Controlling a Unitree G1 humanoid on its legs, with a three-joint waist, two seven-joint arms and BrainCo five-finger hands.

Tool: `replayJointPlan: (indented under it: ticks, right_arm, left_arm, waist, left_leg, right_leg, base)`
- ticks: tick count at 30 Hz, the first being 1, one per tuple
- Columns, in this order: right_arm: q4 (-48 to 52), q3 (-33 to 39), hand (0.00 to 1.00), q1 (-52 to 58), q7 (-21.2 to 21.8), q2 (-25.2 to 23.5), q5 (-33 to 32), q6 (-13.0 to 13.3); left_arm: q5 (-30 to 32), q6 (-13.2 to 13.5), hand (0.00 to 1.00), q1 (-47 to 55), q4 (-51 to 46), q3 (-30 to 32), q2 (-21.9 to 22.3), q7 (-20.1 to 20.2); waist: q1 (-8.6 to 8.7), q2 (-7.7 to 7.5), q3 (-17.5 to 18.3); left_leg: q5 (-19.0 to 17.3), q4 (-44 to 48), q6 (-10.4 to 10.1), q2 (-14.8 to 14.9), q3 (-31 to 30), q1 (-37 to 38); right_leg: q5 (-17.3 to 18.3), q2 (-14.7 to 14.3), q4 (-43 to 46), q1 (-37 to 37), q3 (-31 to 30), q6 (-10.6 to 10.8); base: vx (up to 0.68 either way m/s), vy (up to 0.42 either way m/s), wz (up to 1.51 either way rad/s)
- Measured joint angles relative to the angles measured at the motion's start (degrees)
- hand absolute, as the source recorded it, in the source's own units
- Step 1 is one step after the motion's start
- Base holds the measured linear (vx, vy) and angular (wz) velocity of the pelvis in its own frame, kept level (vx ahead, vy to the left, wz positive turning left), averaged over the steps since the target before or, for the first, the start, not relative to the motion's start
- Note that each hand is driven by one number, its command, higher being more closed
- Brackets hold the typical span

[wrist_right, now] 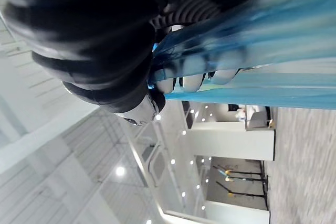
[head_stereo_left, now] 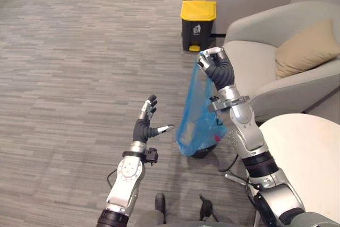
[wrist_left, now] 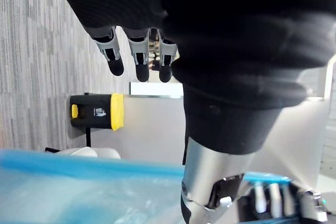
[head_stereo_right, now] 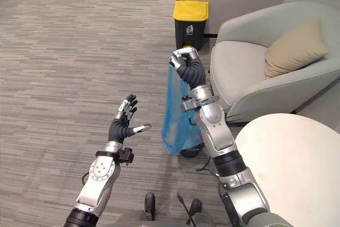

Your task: Gather rubbish on tea table into small bin, then transfer packed bag to large trash can.

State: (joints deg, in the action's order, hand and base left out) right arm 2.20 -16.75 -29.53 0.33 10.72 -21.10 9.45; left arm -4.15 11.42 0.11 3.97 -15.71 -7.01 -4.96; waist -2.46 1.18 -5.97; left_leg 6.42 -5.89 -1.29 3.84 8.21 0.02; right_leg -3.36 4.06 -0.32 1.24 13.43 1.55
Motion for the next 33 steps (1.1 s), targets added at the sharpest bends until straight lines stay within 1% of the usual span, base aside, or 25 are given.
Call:
replayJointPlan:
  ticks: [3, 4, 6, 8, 9, 11, 14, 15, 18, 20, 23, 25, 31, 32, 33]
  right_arm:
    - [1.7, -2.6, 1.00, -0.2, 0.1, -0.7, -1.7, 0.0]
    - [1.8, -3.7, 1.00, -0.8, 0.7, -1.1, -2.3, 0.0]
    - [1.8, -5.8, 1.00, -2.3, 1.2, -1.3, -3.9, 0.0]
    - [1.9, -7.4, 1.00, -3.6, 1.2, -1.3, -6.1, 0.0]
    - [1.9, -7.9, 1.00, -3.9, 1.2, -1.3, -6.5, 0.0]
    - [1.9, -10.0, 1.00, -4.5, 1.2, -1.4, -8.4, 0.0]
    - [1.9, -11.7, 1.00, -4.8, 1.2, -1.6, -10.0, 0.0]
    - [1.9, -12.9, 1.00, -5.3, 1.2, -1.6, -10.6, 0.0]
    - [1.4, -16.0, 1.00, -7.1, 1.1, -1.7, -11.1, 0.0]
    - [1.3, -18.1, 1.00, -7.6, 1.1, -2.2, -11.1, -0.1]
    - [0.4, -20.1, 1.00, -8.5, 1.1, -5.2, -11.2, -0.1]
    - [-0.7, -20.1, 1.00, -9.0, 1.1, -5.8, -12.0, -0.1]
    - [-1.6, -20.3, 1.00, -9.4, 1.2, -5.9, -12.1, -0.1]
    - [-1.7, -20.3, 0.00, -9.4, 1.2, -5.9, -12.1, -0.1]
    - [-2.0, -20.3, 0.00, -9.4, 1.3, -5.8, -11.9, -0.1]
  left_arm:
    - [1.7, -0.5, 0.00, -0.7, 2.5, -2.0, 0.0, 0.1]
    - [2.8, -1.1, 0.00, -1.5, 4.1, -2.8, 0.0, 0.1]
    - [4.1, -1.2, 0.00, -2.7, 5.6, -3.3, 0.2, 0.0]
    - [6.2, -1.1, 0.00, -5.5, 7.9, -4.7, 0.0, -0.2]
    - [6.7, -1.1, 0.00, -6.0, 8.2, -4.8, 0.0, -0.3]
    - [8.5, -1.0, 0.00, -7.5, 10.2, -5.0, 0.0, -1.7]
    - [10.4, -1.2, 0.00, -8.6, 12.1, -5.1, 0.2, -3.0]
    - [11.6, -1.5, 1.00, -8.7, 12.7, -5.4, 0.2, -3.7]
    - [12.8, -2.1, 1.00, -9.4, 13.6, -6.5, 0.6, -5.3]
    - [13.4, -2.5, 1.00, -10.5, 14.1, -6.9, 1.7, -5.8]
    - [13.3, -2.5, 1.00, -11.9, 14.7, -7.4, 2.6, -7.0]
    - [13.2, -2.8, 1.00, -12.7, 15.0, -7.7, 2.5, -7.6]
    - [9.2, -2.8, 1.00, -13.0, 15.2, -9.0, 2.5, -7.9]
    - [8.6, -2.8, 1.00, -13.0, 15.2, -8.9, 2.5, -7.9]
    - [8.0, -2.8, 1.00, -13.0, 15.2, -8.9, 2.4, -7.9]
  waist:
    - [0.19, -0.38, 0.9]
    - [0.19, -0.44, 1.4]
    - [0.26, -0.49, 1.8]
    - [0.15, -0.90, 2.3]
    - [0.15, -1.03, 2.3]
    - [0.14, -1.66, 2.8]
    - [0.15, -1.94, 2.9]
    - [0.21, -1.93, 2.9]
    - [0.20, -1.94, 2.9]
    - [0.03, -1.94, 2.9]
    - [0.08, -1.98, 2.9]
    - [0.13, -1.99, 3.0]
    - [0.36, -2.30, 3.2]
    - [0.48, -2.41, 3.2]
    - [0.66, -2.52, 3.3]
  left_leg:
    - [0.0, 0.0, 0.0, 0.2, 0.7, 0.1]
    - [0.0, 0.0, 0.0, 0.2, 1.1, 0.0]
    - [0.0, 0.0, 0.0, 0.5, 1.4, 0.0]
    - [0.0, 0.0, -0.1, 0.8, 1.4, -0.2]
    - [0.1, 0.0, -0.1, 0.8, 1.4, -0.2]
    - [0.2, 0.0, -0.3, 1.1, 1.4, -0.2]
    - [0.3, 0.0, -0.5, 1.4, 1.4, -0.2]
    - [0.3, 0.0, -0.5, 1.4, 1.4, -0.2]
    - [0.3, 0.0, -0.7, 1.6, 1.4, -0.3]
    - [0.3, 0.0, -0.7, 1.7, 1.3, -0.4]
    - [0.5, 0.0, -0.8, 2.0, 1.2, -0.4]
    - [0.5, 0.0, -0.8, 2.1, 1.2, -0.4]
    - [0.5, 0.0, -0.8, 2.1, 1.2, -0.4]
    - [0.5, 0.0, -0.8, 2.1, 1.2, -0.4]
    - [0.5, 0.0, -0.8, 2.1, 1.2, -0.4]
  right_leg:
    - [-0.1, -0.1, -0.8, 0.0, -0.8, 0.3]
    - [-0.5, -0.2, -1.4, 0.0, -1.1, 0.4]
    - [-1.4, -0.4, -2.1, -0.1, -1.7, 0.0]
    - [-1.9, -0.6, -2.9, -0.3, -1.8, 0.2]
    - [-2.2, -0.6, -3.0, -0.3, -1.8, -0.2]
    - [-2.4, -0.9, -3.1, -0.3, -2.0, -0.5]
    - [-2.5, -1.2, -3.2, -0.3, -2.1, -0.6]
    - [-2.5, -1.3, -3.3, -0.3, -2.2, -0.6]
    - [-2.6, -1.5, -3.6, -0.3, -2.3, -0.5]
    - [-2.6, -1.6, -3.7, -0.3, -2.3, -0.5]
    - [-2.6, -1.9, -3.8, -0.3, -2.3, -0.5]
    - [-2.6, -2.0, -3.8, -0.3, -2.3, -0.6]
    - [-2.7, -2.0, -3.8, -0.3, -2.3, -0.7]
    - [-2.7, -2.0, -3.8, -0.3, -2.3, -0.7]
    - [-2.7, -2.0, -3.8, -0.3, -2.3, -0.7]
  base:
    - [-0.04, 0.018, -0.14]
    - [-0.03, 0.007, -0.16]
    - [-0.02, 0.004, -0.13]
    - [-0.01, 0.000, -0.03]
    - [0.00, 0.000, 0.00]
    - [0.00, 0.000, 0.00]
    - [0.00, 0.000, -0.01]
    - [-0.01, 0.005, -0.03]
    - [-0.01, 0.005, -0.03]
    - [0.00, 0.000, 0.00]
    - [0.00, 0.000, 0.00]
    - [0.00, 0.000, 0.00]
    - [0.00, 0.000, 0.00]
    - [0.00, 0.000, 0.00]
    - [0.00, 0.000, 0.00]
